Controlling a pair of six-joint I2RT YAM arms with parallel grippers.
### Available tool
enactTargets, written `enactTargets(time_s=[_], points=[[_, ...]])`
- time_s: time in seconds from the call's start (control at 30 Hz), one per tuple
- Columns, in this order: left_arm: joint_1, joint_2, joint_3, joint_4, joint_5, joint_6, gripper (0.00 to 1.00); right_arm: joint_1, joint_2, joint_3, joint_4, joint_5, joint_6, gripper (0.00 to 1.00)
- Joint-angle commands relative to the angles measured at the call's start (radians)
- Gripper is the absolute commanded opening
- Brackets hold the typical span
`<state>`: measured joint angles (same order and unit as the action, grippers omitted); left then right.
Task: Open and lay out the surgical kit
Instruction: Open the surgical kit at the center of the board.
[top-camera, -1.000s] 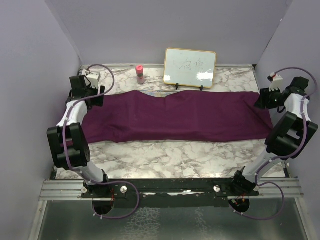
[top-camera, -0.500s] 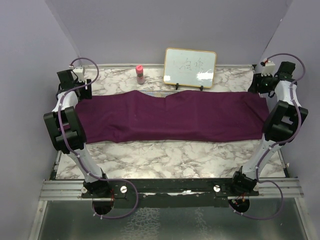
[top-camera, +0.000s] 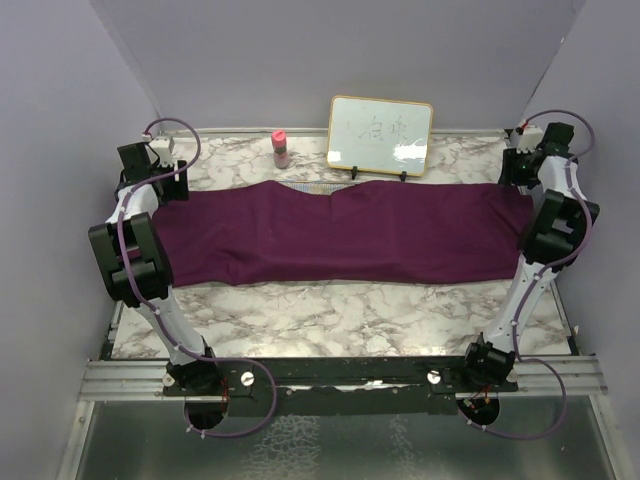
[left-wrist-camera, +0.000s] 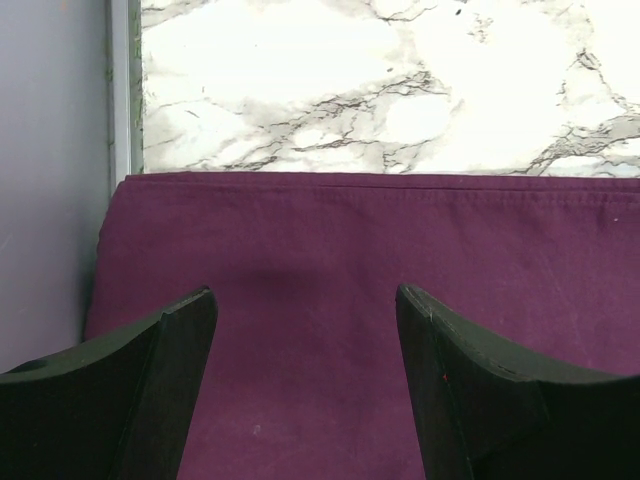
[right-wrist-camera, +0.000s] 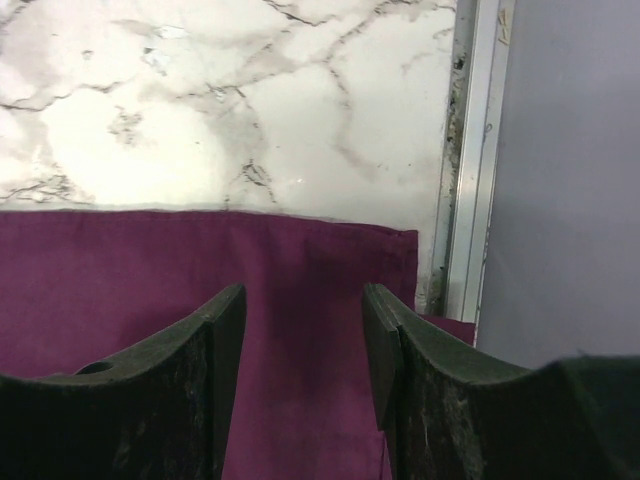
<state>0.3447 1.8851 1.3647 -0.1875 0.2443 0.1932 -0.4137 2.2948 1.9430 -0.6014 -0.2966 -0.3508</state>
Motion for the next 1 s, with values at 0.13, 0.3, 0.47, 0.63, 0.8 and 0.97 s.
enactTargets(time_s=[0.13,0.3,0.47,0.63,0.8,0.97], points=[[0.0,-0.007,0.003,0.031,0.062,-0.024,0.75,-0.002,0.104,0.143,-0.082,0.079,0.021,0.5],[0.0,-0.008,0.004,0.032,0.054,-0.013,0.75,-0.002,0.135,0.166,-0.114,0.075,0.019,0.5],[0.0,-0.004,-0.002,0.038,0.056,-0.012,0.75,-0.001,0.163,0.175,-0.142,0.067,0.019,0.5],[0.001,0.004,-0.001,0.039,0.061,-0.01,0.75,0.0,0.196,0.223,-0.189,0.049,0.011,0.48],[0.0,0.004,-0.005,0.039,0.056,-0.001,0.75,0.001,0.236,0.282,-0.237,0.031,-0.003,0.37],[0.0,-0.001,-0.006,0.04,0.058,0.0,0.75,0.007,0.236,0.29,-0.236,0.026,-0.014,0.2]])
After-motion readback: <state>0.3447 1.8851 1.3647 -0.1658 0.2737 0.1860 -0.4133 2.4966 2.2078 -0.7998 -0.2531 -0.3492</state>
